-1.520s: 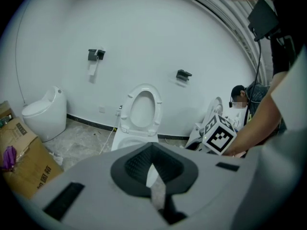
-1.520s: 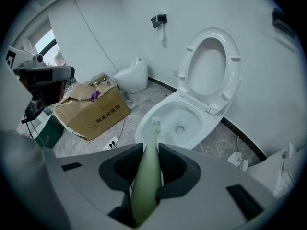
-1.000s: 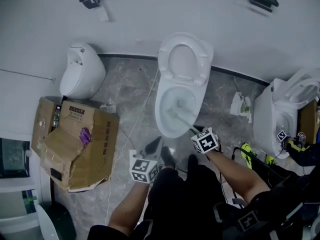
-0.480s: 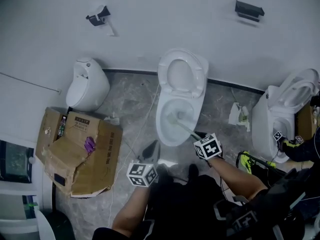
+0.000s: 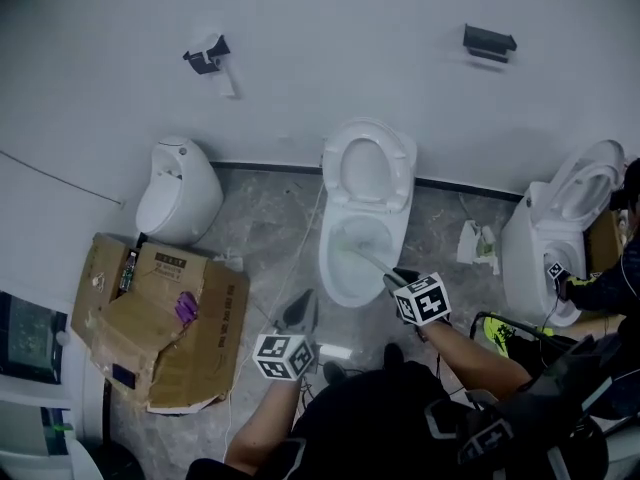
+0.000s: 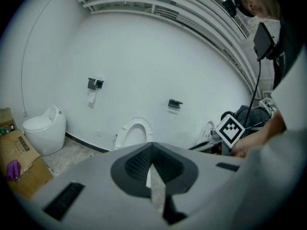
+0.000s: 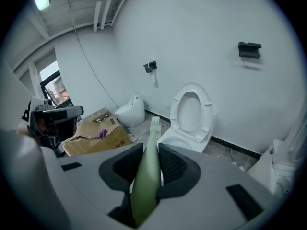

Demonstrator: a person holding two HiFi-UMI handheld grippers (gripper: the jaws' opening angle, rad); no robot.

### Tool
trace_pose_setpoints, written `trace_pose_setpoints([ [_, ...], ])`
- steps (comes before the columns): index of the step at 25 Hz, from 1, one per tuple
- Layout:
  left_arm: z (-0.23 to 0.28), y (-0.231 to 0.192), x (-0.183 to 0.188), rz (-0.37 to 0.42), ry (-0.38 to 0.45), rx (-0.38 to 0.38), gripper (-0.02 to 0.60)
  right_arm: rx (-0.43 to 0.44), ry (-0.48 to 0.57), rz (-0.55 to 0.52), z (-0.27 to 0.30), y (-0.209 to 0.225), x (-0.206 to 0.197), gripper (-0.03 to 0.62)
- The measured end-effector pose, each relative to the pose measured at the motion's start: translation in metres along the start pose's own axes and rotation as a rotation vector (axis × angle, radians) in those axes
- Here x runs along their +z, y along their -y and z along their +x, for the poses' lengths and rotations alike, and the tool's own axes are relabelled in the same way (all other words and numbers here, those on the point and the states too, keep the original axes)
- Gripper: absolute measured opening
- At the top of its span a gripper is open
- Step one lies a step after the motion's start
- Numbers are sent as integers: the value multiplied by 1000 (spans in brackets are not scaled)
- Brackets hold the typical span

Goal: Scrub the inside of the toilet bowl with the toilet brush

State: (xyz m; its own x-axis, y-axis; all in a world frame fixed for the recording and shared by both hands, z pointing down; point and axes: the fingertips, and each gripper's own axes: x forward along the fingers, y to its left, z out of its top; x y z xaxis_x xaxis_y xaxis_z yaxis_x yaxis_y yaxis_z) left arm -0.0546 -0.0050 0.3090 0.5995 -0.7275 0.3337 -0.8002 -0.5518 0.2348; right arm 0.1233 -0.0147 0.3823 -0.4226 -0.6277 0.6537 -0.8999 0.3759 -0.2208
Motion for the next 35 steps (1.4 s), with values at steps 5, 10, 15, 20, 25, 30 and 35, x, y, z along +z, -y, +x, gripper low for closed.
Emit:
trace_pose_setpoints([
  [5,-21,-12,20,23,40,-15,8,-19,48,-1,-16,-18,18,106],
  [10,-38,-20,41,21,98,-15,8,-24,107,1,-32,-33,37,106],
  [15,-56,-31,53,-2,136,-7,8,-9,146,-27,-44,-57,55,106],
  [20,-72,-32,70,21,176,-2,8,7,189,-68,-63,-76,68,106],
  [25,-75,-28,91,34,207,-21,8,6,224,-88,-75,-85,81,106],
  [30,-73,-21,97,61,211,-38,8,0,235,-88,-80,-85,84,106],
  [35,-75,-23,95,49,203,-31,8,-6,227,-82,-80,-83,79,106],
])
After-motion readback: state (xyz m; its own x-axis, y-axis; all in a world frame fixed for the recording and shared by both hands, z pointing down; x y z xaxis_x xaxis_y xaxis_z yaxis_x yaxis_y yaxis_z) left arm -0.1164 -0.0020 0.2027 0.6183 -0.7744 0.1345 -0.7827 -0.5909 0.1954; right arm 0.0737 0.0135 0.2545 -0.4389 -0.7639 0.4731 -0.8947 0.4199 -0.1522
